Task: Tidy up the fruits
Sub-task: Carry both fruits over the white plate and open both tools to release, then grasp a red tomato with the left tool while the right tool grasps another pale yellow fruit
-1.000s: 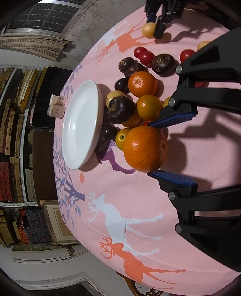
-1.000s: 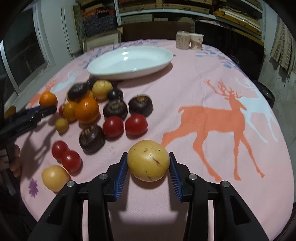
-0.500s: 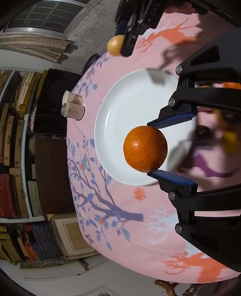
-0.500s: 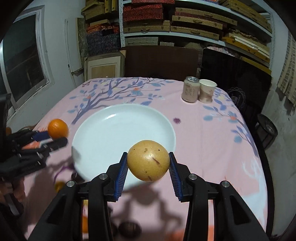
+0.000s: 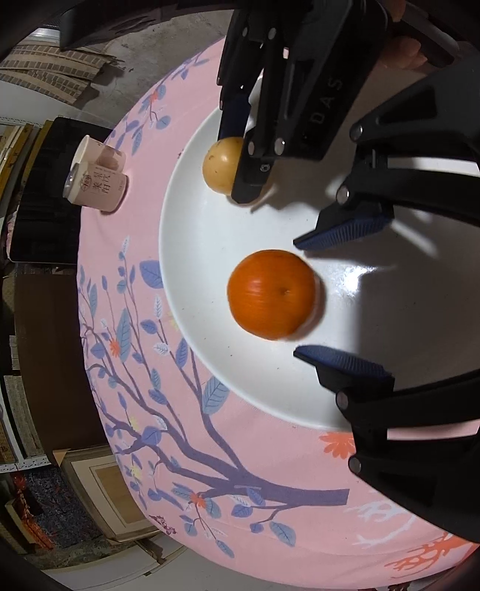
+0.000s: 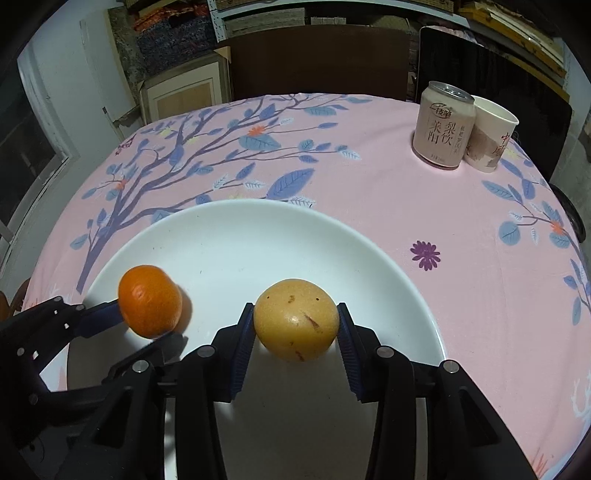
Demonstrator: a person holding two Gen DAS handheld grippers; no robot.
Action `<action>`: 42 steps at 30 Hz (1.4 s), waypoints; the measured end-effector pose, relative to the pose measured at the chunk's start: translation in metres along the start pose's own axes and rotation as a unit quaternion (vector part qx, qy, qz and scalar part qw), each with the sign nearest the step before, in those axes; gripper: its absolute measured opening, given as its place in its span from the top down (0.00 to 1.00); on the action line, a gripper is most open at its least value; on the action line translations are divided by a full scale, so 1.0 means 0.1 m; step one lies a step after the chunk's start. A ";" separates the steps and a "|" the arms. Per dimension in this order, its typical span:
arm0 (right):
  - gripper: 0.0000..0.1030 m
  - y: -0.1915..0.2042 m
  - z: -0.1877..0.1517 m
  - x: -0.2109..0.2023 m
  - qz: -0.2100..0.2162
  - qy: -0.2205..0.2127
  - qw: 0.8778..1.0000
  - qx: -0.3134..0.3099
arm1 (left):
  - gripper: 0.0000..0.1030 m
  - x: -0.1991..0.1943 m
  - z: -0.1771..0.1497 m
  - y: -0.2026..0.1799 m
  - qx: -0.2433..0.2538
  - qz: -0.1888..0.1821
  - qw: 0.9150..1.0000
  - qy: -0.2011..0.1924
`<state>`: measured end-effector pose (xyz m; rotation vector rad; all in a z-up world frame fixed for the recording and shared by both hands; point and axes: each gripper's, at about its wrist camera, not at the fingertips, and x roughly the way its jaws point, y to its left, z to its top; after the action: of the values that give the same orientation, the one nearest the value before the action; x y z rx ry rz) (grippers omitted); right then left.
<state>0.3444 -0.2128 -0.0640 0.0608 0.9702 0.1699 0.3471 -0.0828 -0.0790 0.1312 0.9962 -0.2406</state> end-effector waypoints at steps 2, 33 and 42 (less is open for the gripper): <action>0.49 0.01 0.00 -0.24 0.009 -0.031 0.999 -0.006 | 0.44 -0.16 -0.03 0.02 -0.001 0.004 1.000 -0.016; 0.46 0.82 -3.19 -1.97 0.143 0.003 0.969 -0.202 | 0.19 -1.84 -2.87 -0.19 -0.021 -0.026 0.999 -0.031; 0.61 0.70 -3.24 -2.08 0.120 -0.030 0.974 -0.192 | 0.19 -1.83 -2.89 -0.38 0.015 -0.038 0.999 -0.021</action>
<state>-0.0457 -0.1878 -0.0681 -0.1723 0.8541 0.5725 0.0069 -0.0309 -0.0809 0.1146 0.9571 -0.3269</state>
